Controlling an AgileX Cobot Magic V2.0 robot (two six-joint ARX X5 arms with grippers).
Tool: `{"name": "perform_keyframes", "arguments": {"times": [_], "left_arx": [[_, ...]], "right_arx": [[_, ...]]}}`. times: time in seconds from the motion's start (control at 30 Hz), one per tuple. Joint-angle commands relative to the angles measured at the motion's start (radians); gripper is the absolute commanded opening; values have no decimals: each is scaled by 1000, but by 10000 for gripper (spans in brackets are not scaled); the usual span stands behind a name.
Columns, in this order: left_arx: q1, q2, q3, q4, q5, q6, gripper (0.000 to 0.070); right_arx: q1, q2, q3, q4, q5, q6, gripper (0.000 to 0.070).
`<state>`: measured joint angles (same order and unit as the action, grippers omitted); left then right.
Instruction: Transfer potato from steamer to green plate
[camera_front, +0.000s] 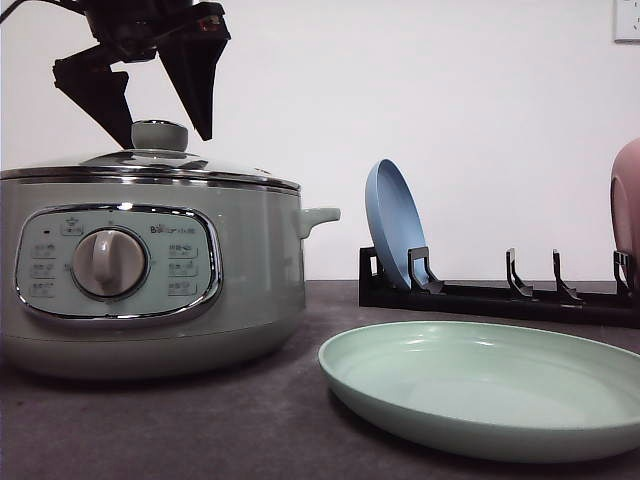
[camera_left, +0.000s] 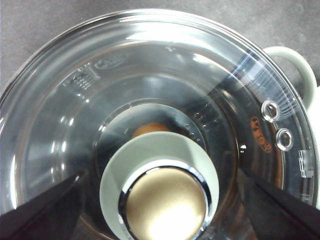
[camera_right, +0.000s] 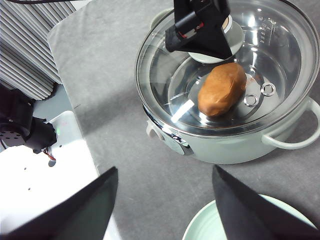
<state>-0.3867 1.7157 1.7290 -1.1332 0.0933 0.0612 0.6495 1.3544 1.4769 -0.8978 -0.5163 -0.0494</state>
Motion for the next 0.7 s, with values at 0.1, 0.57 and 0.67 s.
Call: {"name": "perform_keyframes", "arguments": {"times": [0.1, 0.57, 0.67], "left_arx": [[-6, 17, 30, 0, -24, -1, 500], [-8, 17, 30, -20, -24, -19, 384], [-8, 17, 30, -26, -24, -21, 329]], "right_arx": [[8, 10, 18, 7, 2, -18, 372], [8, 10, 18, 8, 2, -19, 372], [8, 10, 18, 8, 2, -19, 372]]}}
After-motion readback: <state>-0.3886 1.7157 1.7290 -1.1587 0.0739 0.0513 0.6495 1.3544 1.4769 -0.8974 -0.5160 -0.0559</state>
